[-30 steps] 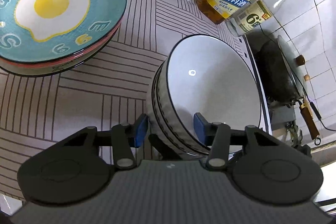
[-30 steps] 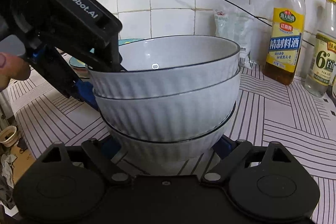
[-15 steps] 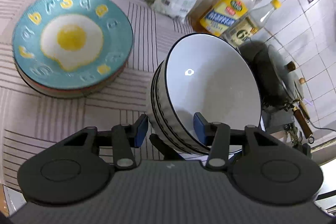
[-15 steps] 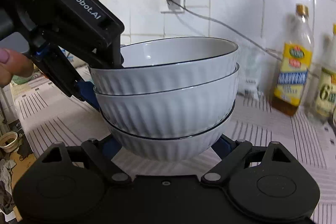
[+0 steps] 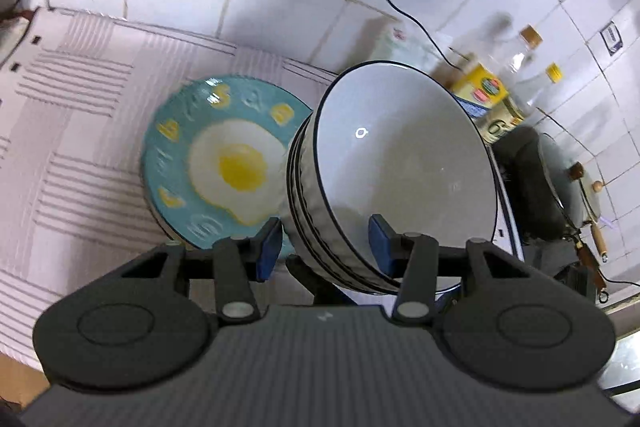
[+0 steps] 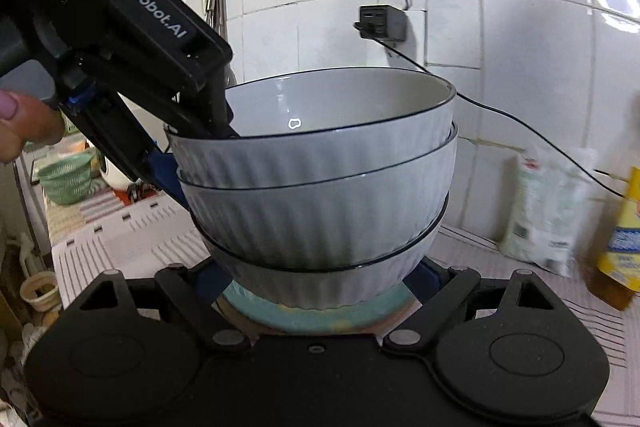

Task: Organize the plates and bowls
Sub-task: 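Carry the bowl stack with the left gripper and lower it onto the plates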

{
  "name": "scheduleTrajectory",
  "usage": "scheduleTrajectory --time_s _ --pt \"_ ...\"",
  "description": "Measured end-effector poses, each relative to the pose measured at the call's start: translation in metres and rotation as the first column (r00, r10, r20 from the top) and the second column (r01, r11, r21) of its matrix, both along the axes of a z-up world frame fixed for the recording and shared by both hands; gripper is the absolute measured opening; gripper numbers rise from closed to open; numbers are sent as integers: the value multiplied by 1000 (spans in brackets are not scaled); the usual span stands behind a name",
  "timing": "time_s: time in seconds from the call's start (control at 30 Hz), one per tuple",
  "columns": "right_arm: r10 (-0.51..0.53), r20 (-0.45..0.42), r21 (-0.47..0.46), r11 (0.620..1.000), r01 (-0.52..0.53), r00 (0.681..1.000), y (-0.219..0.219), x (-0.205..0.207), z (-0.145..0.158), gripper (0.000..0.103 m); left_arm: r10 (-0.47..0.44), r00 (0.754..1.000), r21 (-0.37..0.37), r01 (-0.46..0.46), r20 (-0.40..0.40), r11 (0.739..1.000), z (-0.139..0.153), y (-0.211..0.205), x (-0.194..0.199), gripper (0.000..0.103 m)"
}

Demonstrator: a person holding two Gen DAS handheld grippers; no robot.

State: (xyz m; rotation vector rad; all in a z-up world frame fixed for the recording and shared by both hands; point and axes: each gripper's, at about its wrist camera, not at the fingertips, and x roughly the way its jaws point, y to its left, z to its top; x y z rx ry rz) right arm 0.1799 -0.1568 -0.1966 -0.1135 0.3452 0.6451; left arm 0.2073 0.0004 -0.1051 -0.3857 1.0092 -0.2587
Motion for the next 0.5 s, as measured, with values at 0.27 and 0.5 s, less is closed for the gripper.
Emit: scheduleTrajectory --time_s 0.27,0.5 --pt "-29 -36 -18 999 28 999 43 30 -9 93 -32 999 9 32 -39 999 -13 38 34 45" --pt "-70 -69 -48 997 66 995 59 45 -28 93 -93 993 10 94 -68 996 -37 51 59 45"
